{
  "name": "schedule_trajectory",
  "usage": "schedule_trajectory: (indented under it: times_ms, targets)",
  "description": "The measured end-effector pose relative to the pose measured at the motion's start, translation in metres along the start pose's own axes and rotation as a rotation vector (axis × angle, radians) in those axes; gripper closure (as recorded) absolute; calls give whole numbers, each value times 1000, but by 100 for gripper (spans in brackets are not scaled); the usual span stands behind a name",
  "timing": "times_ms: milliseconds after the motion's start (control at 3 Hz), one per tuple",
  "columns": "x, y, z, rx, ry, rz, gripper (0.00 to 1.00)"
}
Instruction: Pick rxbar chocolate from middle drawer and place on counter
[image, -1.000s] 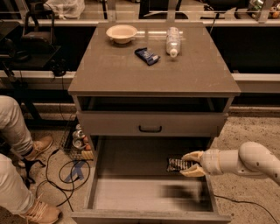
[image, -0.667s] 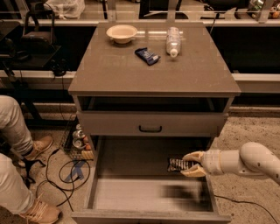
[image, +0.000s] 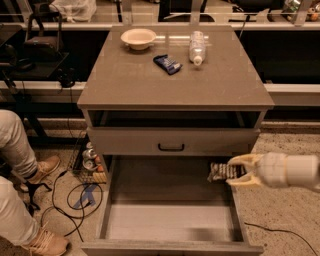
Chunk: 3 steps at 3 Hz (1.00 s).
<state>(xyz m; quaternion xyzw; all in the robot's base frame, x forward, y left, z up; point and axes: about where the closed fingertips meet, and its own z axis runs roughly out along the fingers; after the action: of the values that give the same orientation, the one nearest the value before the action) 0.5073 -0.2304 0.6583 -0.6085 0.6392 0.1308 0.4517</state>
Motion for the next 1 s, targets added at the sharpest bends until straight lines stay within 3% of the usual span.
schedule_trajectory:
  times_ms: [333,667,1000]
  targets:
    - [-69,-36,-74,95,-57,-82,100]
    - [-69,-36,-74,95,-57,-83,100]
    - [-78,-60,-86,152,-85,-93,100]
